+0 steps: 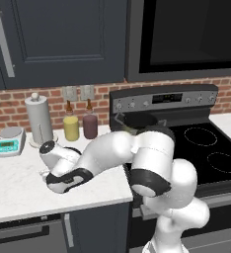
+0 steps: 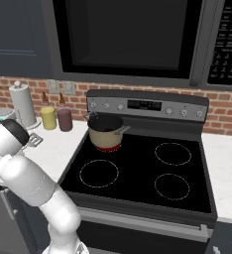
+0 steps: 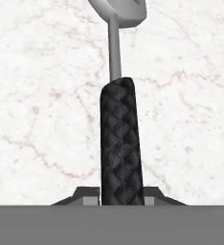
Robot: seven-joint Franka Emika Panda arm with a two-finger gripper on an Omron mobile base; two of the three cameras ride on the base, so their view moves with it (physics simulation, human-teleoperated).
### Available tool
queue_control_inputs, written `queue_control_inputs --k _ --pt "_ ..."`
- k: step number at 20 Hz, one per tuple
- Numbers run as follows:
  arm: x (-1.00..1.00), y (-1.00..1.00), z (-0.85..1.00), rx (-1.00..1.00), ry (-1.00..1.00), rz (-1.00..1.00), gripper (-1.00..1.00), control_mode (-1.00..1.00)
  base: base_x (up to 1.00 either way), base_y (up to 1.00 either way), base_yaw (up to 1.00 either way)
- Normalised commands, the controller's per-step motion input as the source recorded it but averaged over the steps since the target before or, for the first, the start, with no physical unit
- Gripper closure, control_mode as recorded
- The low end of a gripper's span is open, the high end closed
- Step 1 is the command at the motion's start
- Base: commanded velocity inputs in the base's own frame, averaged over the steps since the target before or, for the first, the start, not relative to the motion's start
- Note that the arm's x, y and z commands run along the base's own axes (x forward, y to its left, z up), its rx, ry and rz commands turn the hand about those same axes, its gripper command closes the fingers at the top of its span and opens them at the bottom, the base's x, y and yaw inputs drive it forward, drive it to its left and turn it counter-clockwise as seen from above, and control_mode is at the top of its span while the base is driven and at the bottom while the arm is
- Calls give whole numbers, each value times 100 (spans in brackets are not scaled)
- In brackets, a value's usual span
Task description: Put the avocado and cucumber in the pot. Retrieve the spatula and lightly stir the vegetables in the pot.
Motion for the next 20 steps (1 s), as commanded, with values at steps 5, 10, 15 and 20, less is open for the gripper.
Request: queue_control_inputs --k 5,10,15,20 --pt "-65 -45 72 18 -5 -5 100 -100 0 0 0" --pt "-77 -75 100 40 -1 -9 100 -100 0 0 0" --pt "-65 -97 100 55 4 -11 100 -100 0 0 0" --pt "-47 -100 86 59 9 -12 100 -100 0 0 0"
